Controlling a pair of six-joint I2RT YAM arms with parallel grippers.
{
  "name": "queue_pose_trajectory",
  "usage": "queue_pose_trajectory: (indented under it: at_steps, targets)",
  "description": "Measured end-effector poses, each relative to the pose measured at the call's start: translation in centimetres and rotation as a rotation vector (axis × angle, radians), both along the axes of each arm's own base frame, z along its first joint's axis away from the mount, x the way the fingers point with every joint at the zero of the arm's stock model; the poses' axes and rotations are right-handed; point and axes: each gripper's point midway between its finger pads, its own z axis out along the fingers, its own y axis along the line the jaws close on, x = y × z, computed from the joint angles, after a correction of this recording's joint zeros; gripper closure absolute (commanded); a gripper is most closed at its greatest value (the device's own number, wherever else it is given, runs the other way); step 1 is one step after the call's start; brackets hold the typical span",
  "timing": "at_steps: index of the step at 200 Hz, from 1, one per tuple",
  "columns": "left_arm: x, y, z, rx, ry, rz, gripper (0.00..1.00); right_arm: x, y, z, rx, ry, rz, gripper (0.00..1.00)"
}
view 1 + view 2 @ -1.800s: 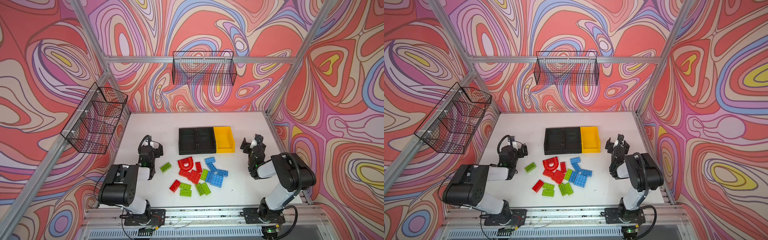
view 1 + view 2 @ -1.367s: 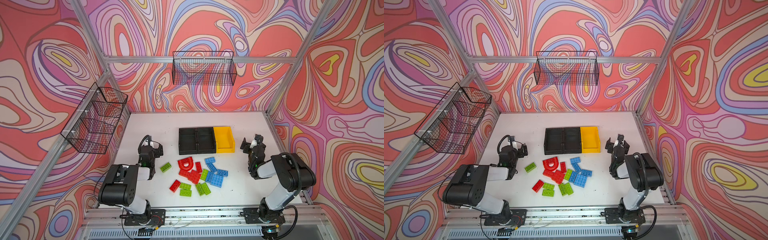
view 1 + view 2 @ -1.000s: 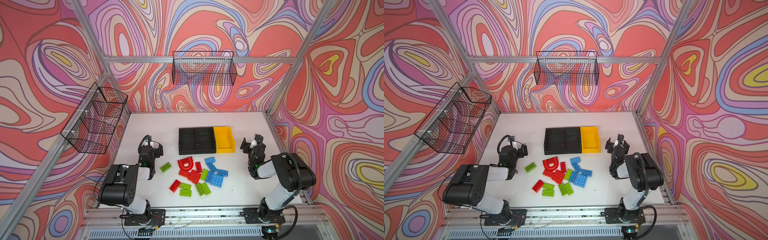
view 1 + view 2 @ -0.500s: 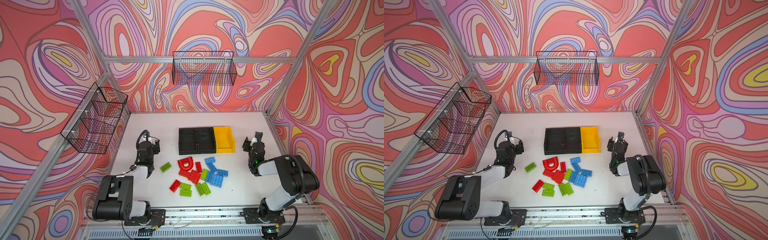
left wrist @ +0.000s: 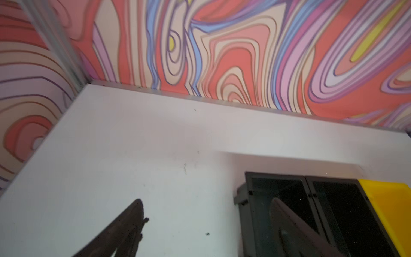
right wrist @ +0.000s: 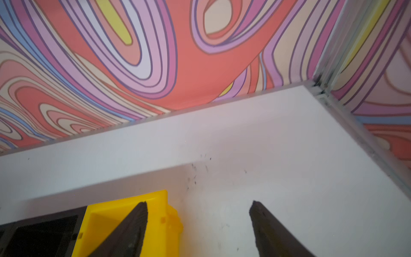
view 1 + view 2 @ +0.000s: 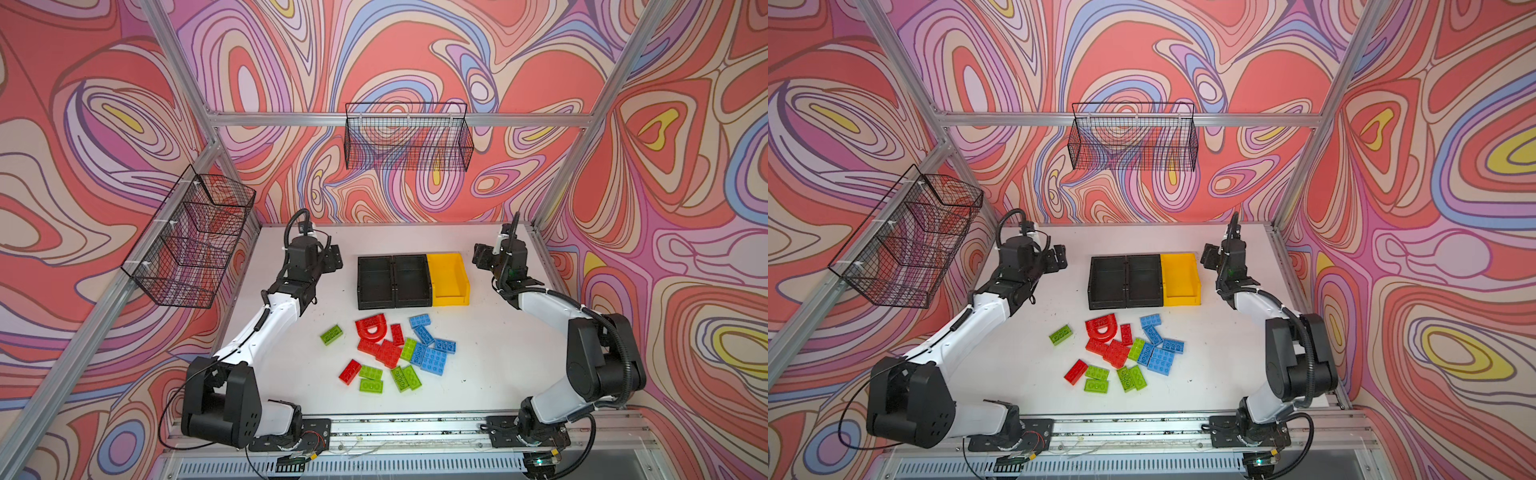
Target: Sort the legos into containers by color
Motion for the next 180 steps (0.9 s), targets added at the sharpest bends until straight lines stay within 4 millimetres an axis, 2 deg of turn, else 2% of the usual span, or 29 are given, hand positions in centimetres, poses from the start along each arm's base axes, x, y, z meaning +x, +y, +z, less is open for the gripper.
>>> queue_pose_trajectory:
  at_steps: [22, 45, 65, 104, 133, 156, 180]
  targets:
    - [-0.5, -2.6, -2.7, -0.038, 0.089, -0.070, 0.07, 0.3, 2.5, -2.8, 0.013, 0.104, 0.049, 0.22]
    - [-0.6, -3.3, -5.0, -0.070, 0.164, -0.086, 0.08, 0.2, 4.6, -4.6, 0.017, 0.172, 0.087, 0.27]
    - [-0.8, -3.7, -6.2, -0.094, 0.205, -0.094, 0.10, -0.4, 6.0, -5.6, 0.030, 0.215, 0.108, 0.27]
    - [-1.0, -4.6, -7.6, -0.146, 0.256, -0.113, 0.14, -1.0, 7.3, -5.9, 0.088, 0.238, 0.093, 0.32]
    - [-1.0, -4.9, -10.0, -0.154, 0.318, -0.118, 0.16, -1.2, 7.6, -6.1, 0.133, 0.241, 0.068, 0.34]
    - [-1.0, -5.2, -12.0, -0.160, 0.369, -0.118, 0.25, -1.2, 7.9, -6.0, 0.152, 0.238, 0.060, 0.34]
    - [-0.2, -5.7, -13.1, -0.169, 0.405, -0.122, 0.32, -1.3, 8.1, -5.8, 0.162, 0.239, 0.062, 0.33]
